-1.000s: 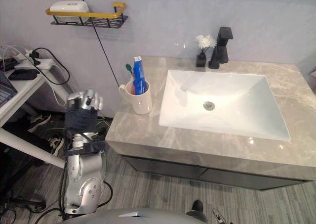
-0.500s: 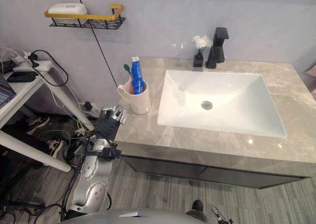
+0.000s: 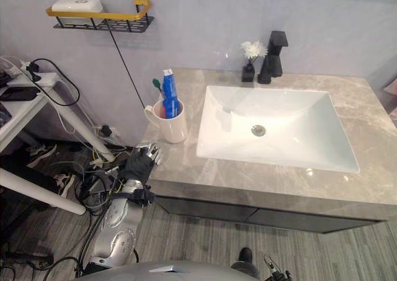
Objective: Organize washtable
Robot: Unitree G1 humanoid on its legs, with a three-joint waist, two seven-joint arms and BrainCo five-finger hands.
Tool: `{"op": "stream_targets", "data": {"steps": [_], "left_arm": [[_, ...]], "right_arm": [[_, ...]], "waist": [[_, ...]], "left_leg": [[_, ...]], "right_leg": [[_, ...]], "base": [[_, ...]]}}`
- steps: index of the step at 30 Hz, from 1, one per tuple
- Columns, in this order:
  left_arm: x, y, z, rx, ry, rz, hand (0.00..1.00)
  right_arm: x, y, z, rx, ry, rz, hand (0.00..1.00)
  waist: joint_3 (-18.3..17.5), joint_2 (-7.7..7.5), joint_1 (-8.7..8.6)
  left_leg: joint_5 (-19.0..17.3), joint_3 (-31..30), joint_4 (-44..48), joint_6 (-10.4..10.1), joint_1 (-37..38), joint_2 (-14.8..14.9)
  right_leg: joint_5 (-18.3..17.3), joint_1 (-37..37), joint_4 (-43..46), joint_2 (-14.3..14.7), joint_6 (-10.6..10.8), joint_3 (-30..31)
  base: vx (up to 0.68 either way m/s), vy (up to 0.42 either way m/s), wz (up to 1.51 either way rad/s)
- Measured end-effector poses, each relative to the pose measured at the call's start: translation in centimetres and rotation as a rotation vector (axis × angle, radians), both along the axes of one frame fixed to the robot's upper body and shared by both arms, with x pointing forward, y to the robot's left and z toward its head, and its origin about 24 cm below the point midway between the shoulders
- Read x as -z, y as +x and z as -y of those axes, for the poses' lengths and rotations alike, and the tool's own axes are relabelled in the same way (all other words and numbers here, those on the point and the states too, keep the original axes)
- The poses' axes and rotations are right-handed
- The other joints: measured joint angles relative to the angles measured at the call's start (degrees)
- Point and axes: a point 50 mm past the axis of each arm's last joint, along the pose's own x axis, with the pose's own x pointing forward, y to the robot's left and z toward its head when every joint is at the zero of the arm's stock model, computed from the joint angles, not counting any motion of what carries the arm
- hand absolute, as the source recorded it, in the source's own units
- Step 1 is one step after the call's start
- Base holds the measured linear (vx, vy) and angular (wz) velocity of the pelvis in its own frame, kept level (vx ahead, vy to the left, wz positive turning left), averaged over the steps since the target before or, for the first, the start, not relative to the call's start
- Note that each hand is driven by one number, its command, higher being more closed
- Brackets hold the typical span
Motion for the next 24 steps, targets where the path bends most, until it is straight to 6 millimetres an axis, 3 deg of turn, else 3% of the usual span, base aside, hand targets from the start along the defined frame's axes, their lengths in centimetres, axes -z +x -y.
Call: {"op": "stream_targets", "data": {"steps": [12,24], "left_arm": [[-0.7,2.1,0.4,-0.004,0.043,0.029,1.00],[-1.2,3.5,-1.8,-0.146,0.060,0.027,1.00]], "right_arm": [[0.0,0.2,0.0,-0.001,-0.001,0.004,0.00],[0.0,0.2,0.1,-0.004,0.006,-0.001,0.00]], "waist": [[0.11,0.23,-1.59],[0.26,0.47,-2.25]], "left_leg": [[-0.54,1.16,0.07,0.01,0.28,-0.06],[-1.26,2.40,0.19,0.06,0.82,-0.22]], "right_leg": [[0.03,-0.86,0.00,0.04,0.04,0.84],[0.05,-1.11,-0.02,0.03,0.06,1.92]], "base": [[0.02,0.005,-0.05],[0.00,0.005,-0.05]]}}
